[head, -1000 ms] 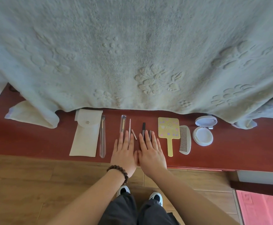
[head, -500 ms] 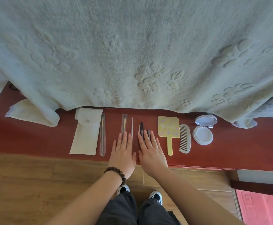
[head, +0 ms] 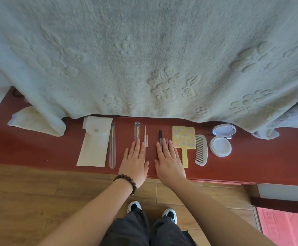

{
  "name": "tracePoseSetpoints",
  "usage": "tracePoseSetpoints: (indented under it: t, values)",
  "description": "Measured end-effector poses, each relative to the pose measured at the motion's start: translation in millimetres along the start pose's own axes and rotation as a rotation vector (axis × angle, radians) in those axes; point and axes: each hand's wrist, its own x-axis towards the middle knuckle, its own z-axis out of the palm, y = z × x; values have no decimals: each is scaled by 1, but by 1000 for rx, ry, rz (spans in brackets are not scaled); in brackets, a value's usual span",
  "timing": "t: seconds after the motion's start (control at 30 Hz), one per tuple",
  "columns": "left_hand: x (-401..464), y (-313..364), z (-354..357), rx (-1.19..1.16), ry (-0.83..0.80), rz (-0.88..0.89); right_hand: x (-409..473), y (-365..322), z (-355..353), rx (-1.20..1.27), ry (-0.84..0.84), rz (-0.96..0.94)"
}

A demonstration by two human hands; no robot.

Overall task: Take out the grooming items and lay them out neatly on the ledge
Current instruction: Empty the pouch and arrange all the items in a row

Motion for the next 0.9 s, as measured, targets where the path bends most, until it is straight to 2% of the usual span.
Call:
tracePoseSetpoints:
  t: [0.2,0.37,0.67,0.77,0.9]
  values:
    - [-2,-1,-1,15,38,-14,-2,-2,-2,13,11,13]
    - [-12,-9,-10,-33,134,-26,-8,-5,-10,43,21,-25]
    - [-54,-67,-37,-49,246,-198,-9,-53,-8,53,34,-241]
    - [-56,-98,-44,-57,208,-200,-3,-76,-2,14,6,-263]
    - [-40,-136,-48,69,50,-105,12,-114,10,-33,-6,-275]
